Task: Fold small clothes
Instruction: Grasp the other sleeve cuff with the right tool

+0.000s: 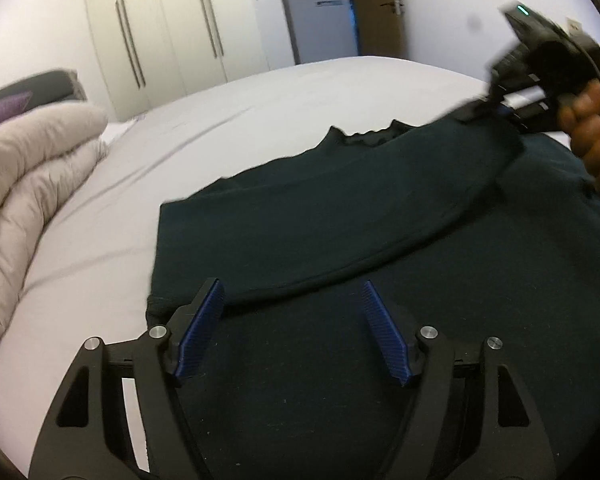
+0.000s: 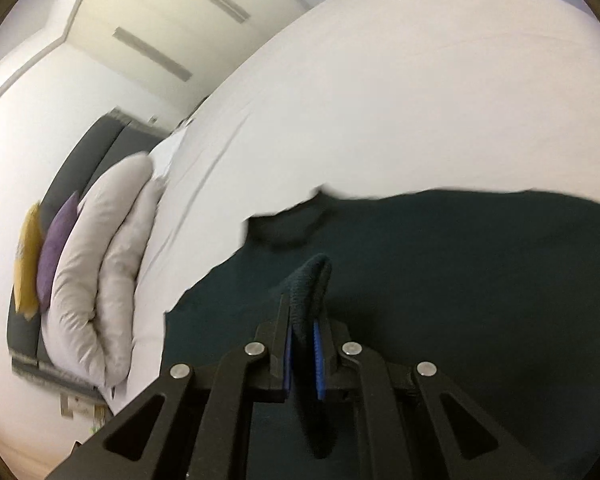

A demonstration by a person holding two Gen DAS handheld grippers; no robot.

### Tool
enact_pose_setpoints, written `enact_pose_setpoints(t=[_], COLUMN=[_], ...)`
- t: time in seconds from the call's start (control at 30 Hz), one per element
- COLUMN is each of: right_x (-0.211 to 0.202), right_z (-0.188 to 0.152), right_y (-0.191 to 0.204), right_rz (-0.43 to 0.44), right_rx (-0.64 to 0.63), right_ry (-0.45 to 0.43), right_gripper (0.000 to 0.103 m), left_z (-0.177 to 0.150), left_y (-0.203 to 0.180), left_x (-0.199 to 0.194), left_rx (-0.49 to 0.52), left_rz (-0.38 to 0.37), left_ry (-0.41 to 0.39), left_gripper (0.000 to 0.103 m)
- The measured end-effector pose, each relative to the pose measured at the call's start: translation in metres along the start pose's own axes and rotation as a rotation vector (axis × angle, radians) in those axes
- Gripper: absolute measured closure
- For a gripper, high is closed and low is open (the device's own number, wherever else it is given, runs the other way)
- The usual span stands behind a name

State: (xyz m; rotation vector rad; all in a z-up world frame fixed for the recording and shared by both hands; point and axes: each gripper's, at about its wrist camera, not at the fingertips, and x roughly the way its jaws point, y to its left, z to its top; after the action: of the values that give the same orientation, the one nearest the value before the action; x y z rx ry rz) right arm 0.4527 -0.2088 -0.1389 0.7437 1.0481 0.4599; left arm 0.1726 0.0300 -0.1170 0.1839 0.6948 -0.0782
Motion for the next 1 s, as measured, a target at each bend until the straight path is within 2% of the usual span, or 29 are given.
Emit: enact_pose_setpoints(t=[0.13, 0.3, 0.5, 0.57, 0.6, 0.63, 0.67, 0.7, 0.73, 0.77, 0.8, 0.87, 0.93, 1.0], right_x=[0.003, 0.013, 0.013, 0.014, 0.014, 0.013, 0.012, 0.011, 0.01, 0.011, 0.011, 0.011, 0.011, 0.008], right_z=[-0.001, -0.006, -0.012, -0.014, -0.015, -0.016, -0.017, -0.018, -0.019, -0.021, -0.022, -0.024, -0.023, -0.021], right_y=[-0.028, -0.046, -0.044, -0.038, -0.037, -0.034, -0.032, -0.029, -0.028, -0.027, -0.027, -0.028, -0.034, -0.041], right_rz=[-0.053, -0.055, -0.047, -0.036, -0.026, -0.022, -0.024, -0.033, -0.043, -0.052, -0.061, -0.093, -0.115, -0.108], right_rx=[0.037, 0.069, 0.049, 0.045, 0.048, 0.049, 0.042, 0.027, 0.015, 0.001, -0.01, -0.042, -0.038, -0.019], right_ry=[0.002, 0.009, 0.048, 0.063, 0.071, 0.077, 0.084, 0.093, 0.103, 0.115, 0.122, 0.126, 0.115, 0.095], right_gripper=[0.094, 0.093, 0.087, 0.071, 0.067, 0.061, 0.058, 0.058, 0.058, 0.058, 0.06, 0.078, 0.089, 0.093], left_z=[-0.001, 0.007, 0.059, 0.075, 0.081, 0.085, 0.087, 0.087, 0.082, 0.075, 0.069, 0.058, 0.058, 0.059], left_y=[0.006, 0.024, 0.066, 0.069, 0.07, 0.073, 0.076, 0.078, 0.082, 0.089, 0.093, 0.104, 0.103, 0.103], left_x=[-0.003, -0.024, -0.005, 0.014, 0.025, 0.04, 0.056, 0.07, 0.086, 0.103, 0.113, 0.113, 0.112, 0.115], left_rx=[-0.023, -0.07, -0.203, -0.207, -0.208, -0.208, -0.201, -0.195, -0.195, -0.204, -0.217, -0.235, -0.216, -0.213], left_rz=[-0.015, 0.004, 0.054, 0.071, 0.069, 0.076, 0.091, 0.1, 0.105, 0.11, 0.104, 0.089, 0.096, 0.099], left_ry=[0.007, -0.069, -0.074, -0.036, -0.018, 0.017, 0.061, 0.09, 0.139, 0.199, 0.22, 0.184, 0.183, 0.182], left_gripper=[0.032, 0.032, 0.032, 0.039, 0.051, 0.055, 0.058, 0.069, 0.07, 0.07, 0.07, 0.068, 0.068, 0.068])
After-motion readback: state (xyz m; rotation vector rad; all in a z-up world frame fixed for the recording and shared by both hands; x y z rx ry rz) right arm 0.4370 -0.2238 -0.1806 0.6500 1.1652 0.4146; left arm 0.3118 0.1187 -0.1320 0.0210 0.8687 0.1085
